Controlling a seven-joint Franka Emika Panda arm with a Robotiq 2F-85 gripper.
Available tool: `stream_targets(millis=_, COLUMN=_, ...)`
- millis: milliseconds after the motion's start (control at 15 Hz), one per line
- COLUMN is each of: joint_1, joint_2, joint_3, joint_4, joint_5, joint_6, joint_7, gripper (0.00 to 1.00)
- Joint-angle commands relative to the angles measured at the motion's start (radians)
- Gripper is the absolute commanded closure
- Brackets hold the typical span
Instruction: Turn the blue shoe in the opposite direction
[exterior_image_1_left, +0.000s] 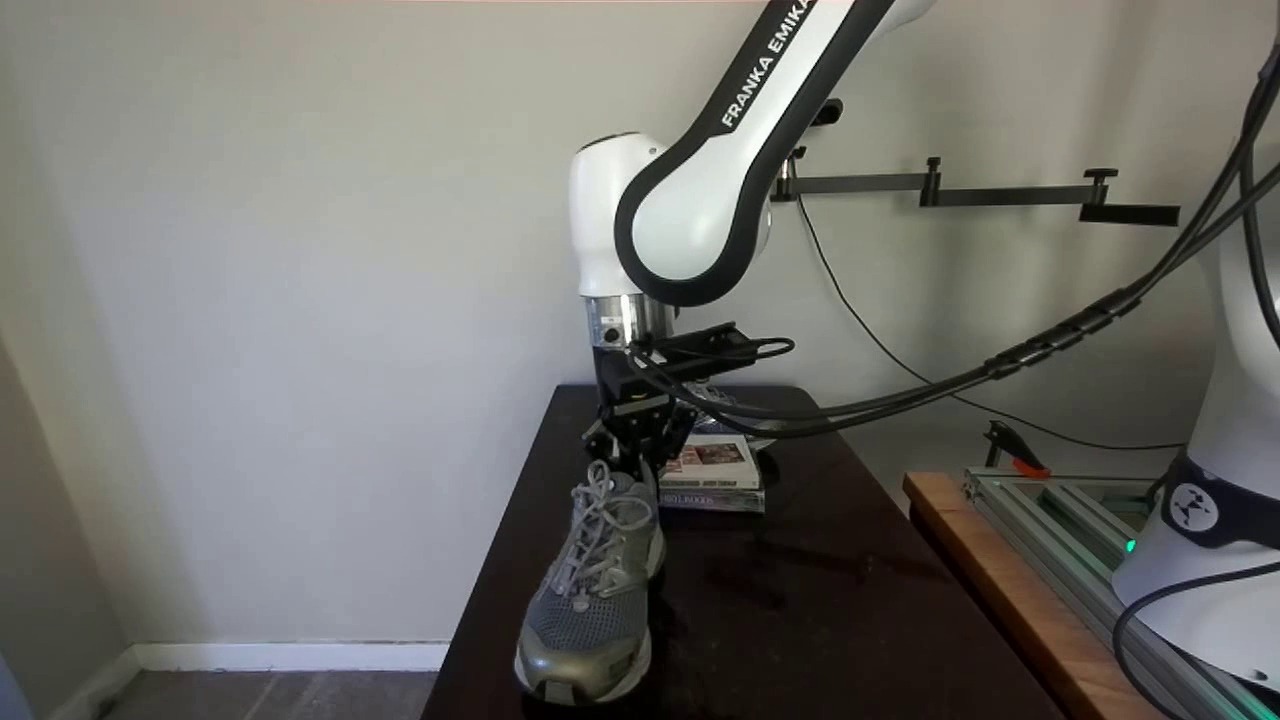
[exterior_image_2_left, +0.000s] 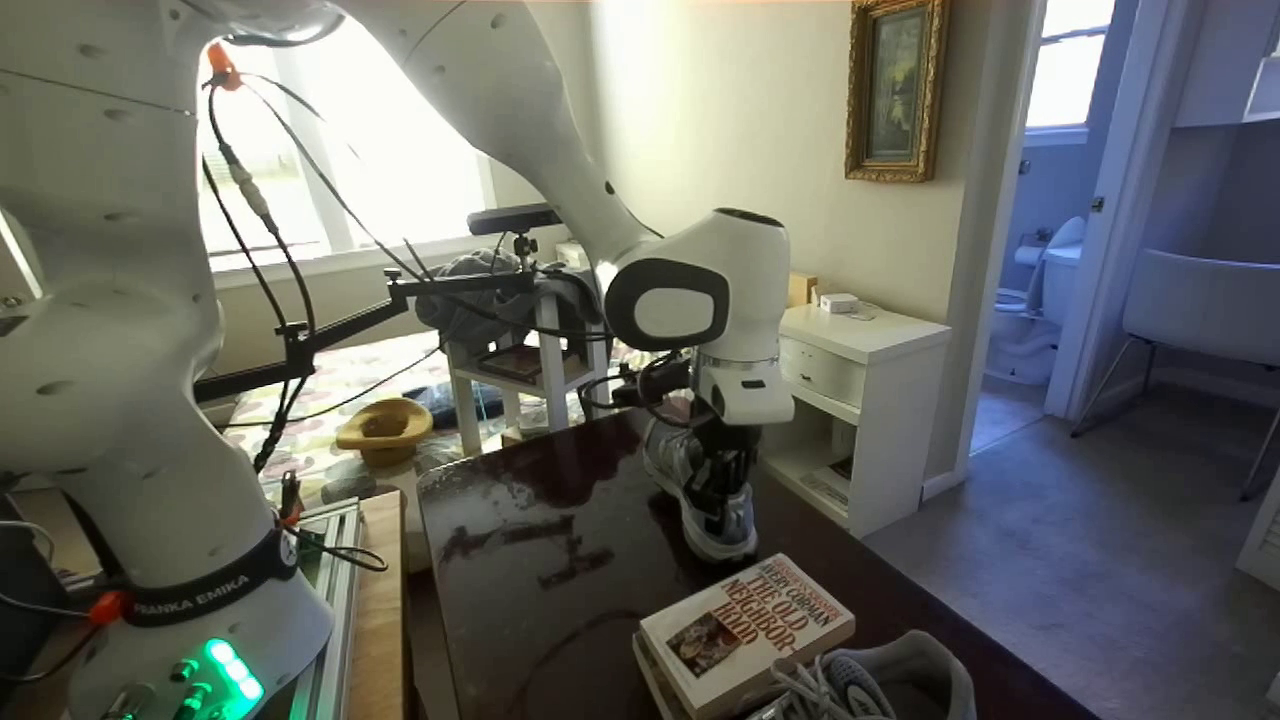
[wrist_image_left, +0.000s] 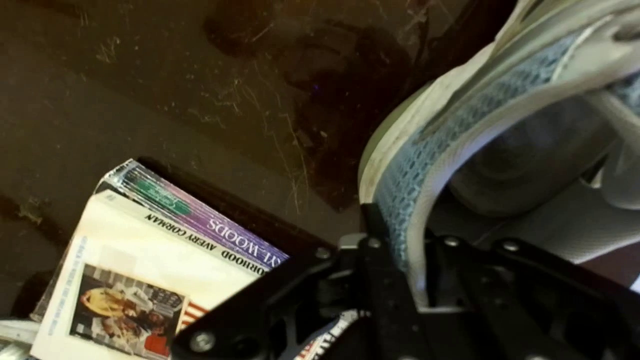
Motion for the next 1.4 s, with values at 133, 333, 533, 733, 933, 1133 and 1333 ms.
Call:
stream_targets(millis=133, joint_1=0.01, joint_2=-0.089, joint_3=-0.003, joint_4=-0.063, joint_5=0.038, joint_6=-0.003, joint_7=0.128, gripper=0.97)
stream_targets(millis=333, joint_1=0.015, joint_2=-0.129, joint_3=-0.007, joint_4=-0.088, joint_5=0.044, joint_6=-0.012, joint_7=0.269, gripper=0.97)
stream_targets(millis=533, joint_1=0.009, joint_2=-0.168, joint_3=-0.001, joint_4=-0.116, joint_5=0.06, joint_6=-0.006, joint_7=0.399, gripper=0.97)
stream_targets(millis=733, joint_1=-0.007, joint_2=-0.128, joint_3=0.008, joint_4=-0.091, joint_5=0.041, joint_6=-0.002, joint_7=0.407, gripper=0.89)
stream_targets(millis=933, joint_1=-0.01, joint_2=-0.157, joint_3=0.011, joint_4=-0.113, joint_5=0.053, joint_6=-0.002, joint_7=0.445, gripper=0.89)
stream_targets(millis=1133, joint_1=-0.009, joint_2=-0.156, joint_3=0.011, joint_4=-0.104, joint_5=0.065, joint_6=-0.045, joint_7=0.485, gripper=0.97)
stream_targets(millis=1333, joint_1=0.004, joint_2=-0.134, joint_3=0.007, joint_4=-0.105, joint_5=0.081, joint_6=-0.033, joint_7=0.665, gripper=0.97)
